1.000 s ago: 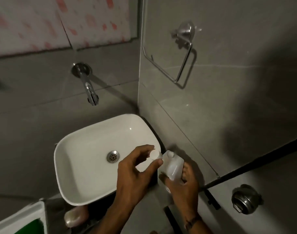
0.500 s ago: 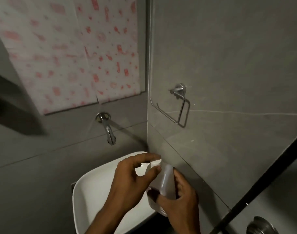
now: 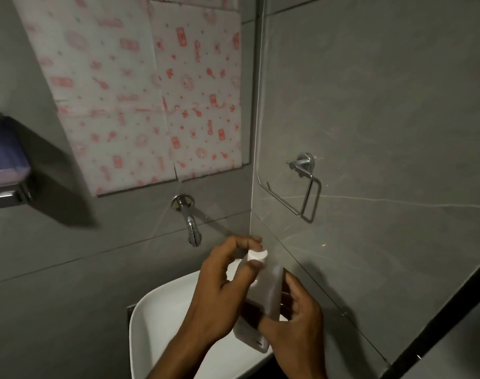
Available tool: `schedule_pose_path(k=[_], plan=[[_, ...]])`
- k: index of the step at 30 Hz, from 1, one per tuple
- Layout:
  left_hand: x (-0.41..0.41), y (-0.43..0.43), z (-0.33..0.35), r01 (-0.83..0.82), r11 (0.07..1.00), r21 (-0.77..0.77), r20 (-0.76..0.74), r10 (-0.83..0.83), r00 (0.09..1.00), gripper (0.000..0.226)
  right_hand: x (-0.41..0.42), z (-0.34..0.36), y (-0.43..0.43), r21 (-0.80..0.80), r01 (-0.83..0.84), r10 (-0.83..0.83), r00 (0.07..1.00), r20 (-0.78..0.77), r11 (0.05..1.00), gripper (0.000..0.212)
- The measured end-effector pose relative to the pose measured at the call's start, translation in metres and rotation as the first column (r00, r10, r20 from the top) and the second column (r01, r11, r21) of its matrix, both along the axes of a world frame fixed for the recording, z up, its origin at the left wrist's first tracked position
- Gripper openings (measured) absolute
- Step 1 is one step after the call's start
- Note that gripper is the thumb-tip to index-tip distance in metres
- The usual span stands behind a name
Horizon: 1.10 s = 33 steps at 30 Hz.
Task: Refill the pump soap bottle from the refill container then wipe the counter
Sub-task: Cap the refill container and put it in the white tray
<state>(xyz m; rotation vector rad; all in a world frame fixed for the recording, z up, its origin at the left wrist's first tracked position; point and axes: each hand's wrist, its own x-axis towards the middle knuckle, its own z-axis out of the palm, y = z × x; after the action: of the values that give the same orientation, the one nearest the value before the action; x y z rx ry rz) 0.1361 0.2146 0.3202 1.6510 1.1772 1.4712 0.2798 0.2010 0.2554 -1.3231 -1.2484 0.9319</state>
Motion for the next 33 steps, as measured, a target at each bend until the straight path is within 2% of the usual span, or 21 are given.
schedule_pose_path(k=[2, 4, 6, 7, 11, 14, 17, 21, 25, 28, 31, 33], plan=[[-0.002, 0.000, 0.003, -0.088, 0.994, 0.066, -0.011, 0.089, 0.996, 0.019, -0.004, 0.001, 0.001, -0.006, -0.007, 0.007, 1.000, 0.006, 1.000, 0.094], [-0.005, -0.001, 0.002, -0.108, 0.991, 0.082, -0.014, 0.110, 0.994, 0.017, -0.006, 0.001, 0.001, 0.007, -0.013, 0.013, 1.000, 0.004, 1.000, 0.083], [-0.007, -0.006, 0.001, -0.072, 0.996, 0.048, -0.019, 0.073, 0.997, 0.009, -0.008, 0.002, 0.000, 0.025, -0.019, 0.019, 1.000, 0.007, 0.999, 0.085], [-0.007, -0.010, 0.001, -0.077, 0.996, 0.050, -0.016, 0.078, 0.997, 0.014, -0.010, 0.003, 0.000, 0.042, -0.019, 0.018, 1.000, 0.016, 0.999, 0.088], [-0.017, -0.022, 0.001, -0.200, 0.972, 0.120, 0.012, 0.201, 0.980, 0.017, -0.024, 0.006, -0.006, 0.048, -0.057, 0.056, 0.998, 0.027, 0.997, 0.093], [-0.033, -0.033, 0.001, -0.219, 0.972, 0.089, 0.022, 0.218, 0.976, 0.011, -0.037, 0.011, -0.012, 0.067, -0.132, 0.130, 0.991, 0.041, 0.989, 0.092], [-0.047, -0.050, 0.001, -0.200, 0.979, 0.043, 0.068, 0.197, 0.978, 0.021, -0.051, 0.013, -0.019, 0.088, -0.189, 0.184, 0.981, 0.056, 0.978, 0.094], [-0.071, -0.065, -0.002, -0.353, 0.932, 0.076, 0.048, 0.351, 0.935, 0.019, -0.080, 0.014, -0.028, 0.103, -0.240, 0.234, 0.970, 0.071, 0.965, 0.091], [-0.105, -0.086, -0.008, -0.363, 0.931, 0.041, 0.081, 0.359, 0.930, 0.014, -0.112, 0.014, -0.036, 0.135, -0.370, 0.366, 0.929, 0.055, 0.919, 0.090], [-0.132, -0.103, -0.013, -0.451, 0.889, 0.080, 0.040, 0.449, 0.892, 0.012, -0.143, 0.013, -0.045, 0.122, -0.472, 0.470, 0.882, 0.046, 0.873, 0.091], [-0.170, -0.122, -0.024, -0.590, 0.804, 0.076, 0.002, 0.592, 0.806, 0.015, -0.180, 0.007, -0.056, 0.109, -0.552, 0.551, 0.834, 0.044, 0.827, 0.075], [-0.193, -0.137, -0.033, -0.610, 0.792, 0.033, 0.013, 0.610, 0.792, 0.011, -0.203, 0.000, -0.062, 0.082, -0.604, 0.603, 0.797, 0.047, 0.792, 0.071]])
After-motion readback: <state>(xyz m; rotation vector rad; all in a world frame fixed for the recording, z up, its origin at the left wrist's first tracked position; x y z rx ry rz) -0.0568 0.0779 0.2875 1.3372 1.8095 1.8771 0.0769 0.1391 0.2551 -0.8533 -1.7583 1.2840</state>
